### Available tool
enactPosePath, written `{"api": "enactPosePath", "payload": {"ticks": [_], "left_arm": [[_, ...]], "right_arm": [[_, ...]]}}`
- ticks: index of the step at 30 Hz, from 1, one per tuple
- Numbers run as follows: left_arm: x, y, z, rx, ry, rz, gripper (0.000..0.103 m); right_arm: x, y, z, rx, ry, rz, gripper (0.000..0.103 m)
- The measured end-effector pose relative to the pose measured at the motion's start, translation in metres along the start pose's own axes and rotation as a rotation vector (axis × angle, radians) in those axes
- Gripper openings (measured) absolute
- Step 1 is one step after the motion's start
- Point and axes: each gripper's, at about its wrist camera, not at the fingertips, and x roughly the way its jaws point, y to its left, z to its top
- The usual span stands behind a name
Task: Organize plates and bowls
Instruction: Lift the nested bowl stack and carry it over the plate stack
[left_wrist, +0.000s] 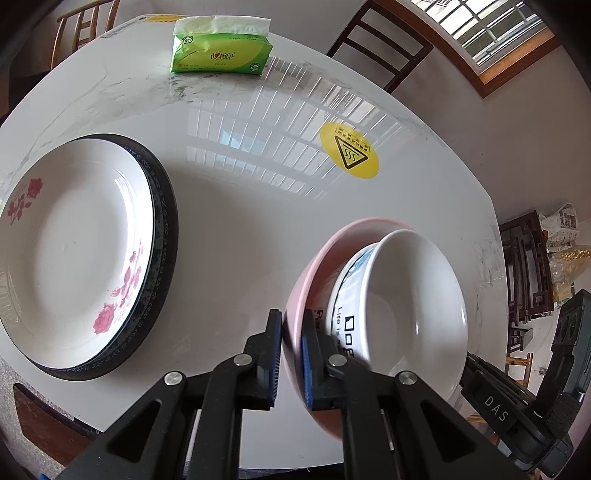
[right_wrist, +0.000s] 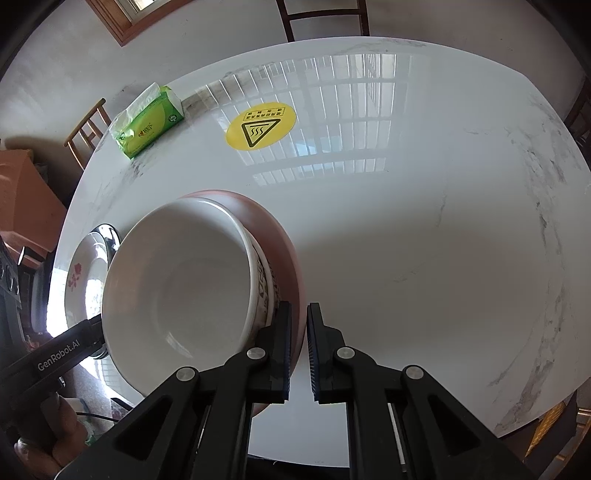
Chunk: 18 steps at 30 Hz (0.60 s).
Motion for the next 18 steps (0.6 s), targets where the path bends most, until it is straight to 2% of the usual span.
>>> {"api": "enactPosePath", "payload": {"ticks": [10, 18], "left_arm": [[-0.011, 0.004, 0.004, -0.001, -0.029, -0.007, 0.007], [-0.035, 0.015, 0.011, -0.011, -0.075, -0.002, 0.007]], "right_arm": [[-0.008, 0.013, 0.009, -0.027, -0.021, -0.003, 0.011], [-0.019, 0.031, 0.019, -0.063, -0.038, 0.000, 0.011]]}}
